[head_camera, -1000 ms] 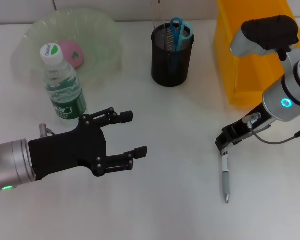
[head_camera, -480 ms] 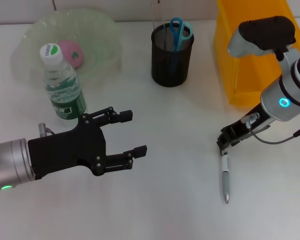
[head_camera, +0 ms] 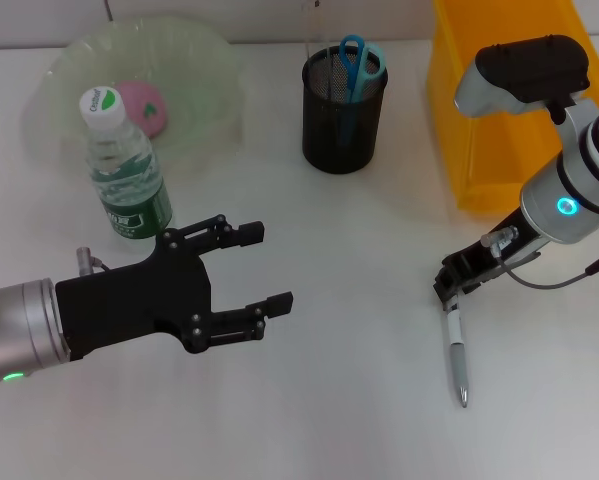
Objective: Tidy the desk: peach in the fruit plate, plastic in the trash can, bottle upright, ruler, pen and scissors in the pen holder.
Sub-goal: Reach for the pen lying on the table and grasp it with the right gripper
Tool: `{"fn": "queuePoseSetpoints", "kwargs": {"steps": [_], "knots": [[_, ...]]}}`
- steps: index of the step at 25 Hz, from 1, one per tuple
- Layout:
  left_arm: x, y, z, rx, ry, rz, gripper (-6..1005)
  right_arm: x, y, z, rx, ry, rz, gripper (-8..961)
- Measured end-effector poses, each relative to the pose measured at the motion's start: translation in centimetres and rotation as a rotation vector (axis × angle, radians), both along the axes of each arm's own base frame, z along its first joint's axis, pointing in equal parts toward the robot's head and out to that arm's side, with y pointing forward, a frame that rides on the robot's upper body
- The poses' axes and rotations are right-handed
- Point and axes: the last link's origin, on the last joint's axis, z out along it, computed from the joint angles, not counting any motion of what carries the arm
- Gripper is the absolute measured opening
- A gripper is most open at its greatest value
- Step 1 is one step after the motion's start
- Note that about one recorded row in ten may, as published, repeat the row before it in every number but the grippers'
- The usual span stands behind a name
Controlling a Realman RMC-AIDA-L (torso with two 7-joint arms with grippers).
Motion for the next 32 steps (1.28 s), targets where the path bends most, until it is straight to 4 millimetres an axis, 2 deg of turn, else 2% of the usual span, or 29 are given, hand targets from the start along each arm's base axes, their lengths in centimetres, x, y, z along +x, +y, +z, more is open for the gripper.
{"fn": "queuePoseSetpoints", "kwargs": {"steps": [17,22,27,32], "knots": [[-0.06,-0.08,-0.05,-0.002,0.000,0.002,795,-0.43,-0.17,-0.05,-0.010,0.000,0.021,193],[-0.06,-0.07,-0.03,-0.001,0.000,0.003,795,-0.50,-0.15,-0.10,-0.009,0.003,0.022,201],[-0.06,-0.07,-0.03,-0.001,0.000,0.003,795,-0.51,-0.07,-0.19,-0.008,0.004,0.021,285],[-0.07,-0.05,-0.03,-0.001,0.000,0.003,794,-0.38,-0.02,-0.29,-0.007,0.003,0.017,277]]}}
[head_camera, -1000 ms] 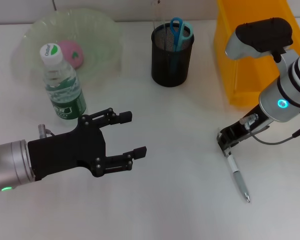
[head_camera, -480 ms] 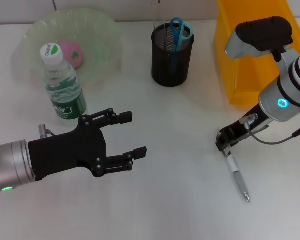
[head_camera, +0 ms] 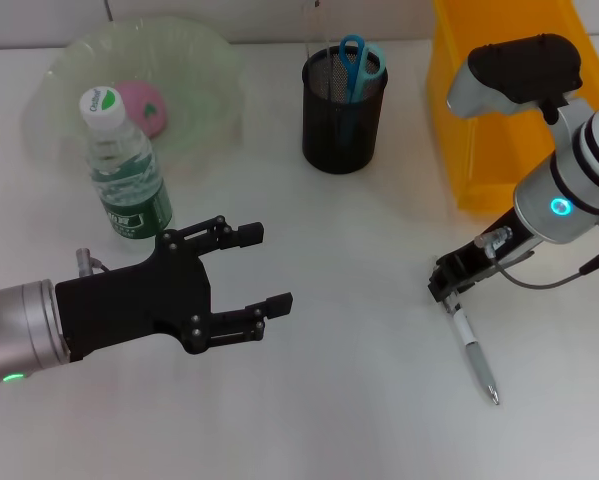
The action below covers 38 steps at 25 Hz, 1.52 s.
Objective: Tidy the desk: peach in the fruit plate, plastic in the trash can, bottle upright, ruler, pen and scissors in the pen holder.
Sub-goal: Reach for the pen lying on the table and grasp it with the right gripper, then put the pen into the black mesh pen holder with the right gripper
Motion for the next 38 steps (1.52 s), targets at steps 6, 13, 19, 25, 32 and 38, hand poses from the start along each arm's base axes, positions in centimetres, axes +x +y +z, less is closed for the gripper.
{"fn": "queuePoseSetpoints", "kwargs": {"steps": [6,13,19,25,32,38], "knots": [[0.0,0.0,0.0,0.000,0.000,0.000,795,0.2,0.1,-0.2,-0.003,-0.004,-0.008,255],[0.0,0.0,0.0,0.000,0.000,0.000,795,0.1,0.0,-0.4,-0.012,-0.012,0.003,225],[0.0,0.0,0.0,0.001,0.001,0.000,794,0.0,-0.1,-0.6,-0.021,-0.020,0.013,199],[-0.1,0.0,0.1,0.001,0.002,0.000,794,-0.1,-0.3,-0.9,-0.039,-0.037,0.032,201],[-0.1,0.0,0.1,0.000,0.001,0.001,794,-0.7,-0.4,-0.5,-0.032,-0.026,0.058,135],[0.0,0.0,0.1,0.002,0.001,-0.001,795,-2.7,0.1,1.9,0.023,0.140,0.118,132]]}}
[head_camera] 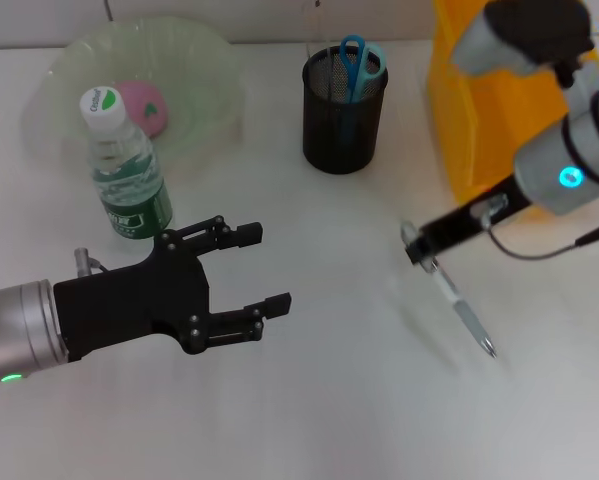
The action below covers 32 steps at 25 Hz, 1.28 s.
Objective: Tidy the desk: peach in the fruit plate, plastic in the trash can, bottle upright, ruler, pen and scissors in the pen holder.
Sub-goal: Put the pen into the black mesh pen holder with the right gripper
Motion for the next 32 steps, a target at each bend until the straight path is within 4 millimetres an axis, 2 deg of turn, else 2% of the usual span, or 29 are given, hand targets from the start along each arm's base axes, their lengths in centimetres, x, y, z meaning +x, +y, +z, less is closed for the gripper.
{"fn": "queuePoseSetpoints", "kwargs": {"steps": [1,2,5,6,7,9,11,15,19,21,24,32], "knots": [[0.0,0.0,0.0,0.000,0.000,0.000,795,-0.8,0.6,1.5,0.047,0.093,0.031,132],[0.0,0.0,0.0,0.000,-0.001,-0.001,795,-0.8,0.6,1.5,0.047,0.093,0.031,132],[0.0,0.0,0.0,0.000,-0.001,-0.001,795,-2.1,1.7,3.9,0.164,0.245,0.138,133],[0.0,0.0,0.0,0.000,-0.001,-0.001,795,-3.2,2.3,5.3,0.252,0.353,0.243,133],[0.0,0.0,0.0,0.001,-0.001,-0.002,795,-3.2,2.3,5.3,0.252,0.353,0.243,133],[0.0,0.0,0.0,0.001,-0.001,-0.002,795,-4.1,2.8,6.3,0.340,0.451,0.367,133],[0.0,0.0,0.0,0.001,-0.001,-0.002,795,-4.9,3.5,7.3,0.484,0.594,0.562,133],[0.1,0.0,0.0,0.001,-0.002,-0.003,795,-4.6,4.1,7.0,0.588,0.717,0.687,133],[0.1,0.1,0.0,0.005,-0.007,-0.001,795,-2.4,4.9,5.4,0.728,0.766,0.778,132],[0.2,0.1,0.1,0.008,-0.010,-0.001,795,-1.1,4.8,4.3,0.813,0.740,0.867,132],[0.2,0.2,0.1,0.008,-0.011,-0.001,794,-0.4,4.7,3.8,0.849,0.714,0.913,133],[0.2,0.3,0.0,0.008,-0.009,0.002,794,1.1,4.8,0.7,0.846,0.589,0.959,134]]}}
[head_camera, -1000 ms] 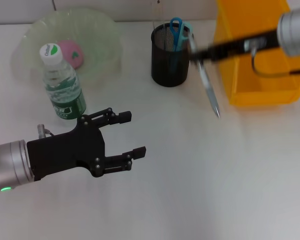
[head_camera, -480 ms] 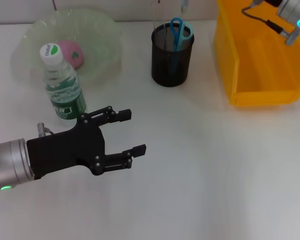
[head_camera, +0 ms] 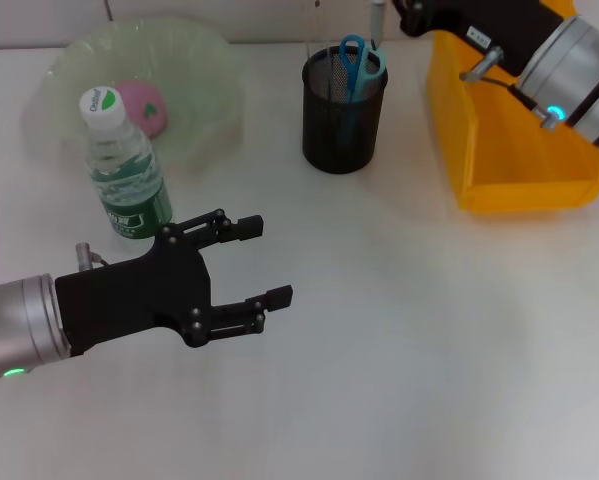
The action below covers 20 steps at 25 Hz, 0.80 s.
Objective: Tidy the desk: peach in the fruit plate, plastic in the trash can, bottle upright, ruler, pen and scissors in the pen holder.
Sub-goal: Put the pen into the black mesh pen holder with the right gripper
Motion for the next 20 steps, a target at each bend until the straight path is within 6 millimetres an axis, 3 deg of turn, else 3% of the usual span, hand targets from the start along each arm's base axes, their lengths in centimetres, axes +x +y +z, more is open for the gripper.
{"fn": "queuePoseSetpoints", "kwargs": {"steps": [20], "knots": [[-0.1,-0.2,0.0,-0.002,-0.003,0.004,795,1.3,1.2,-3.4,-0.088,-0.139,-0.152,165]]}}
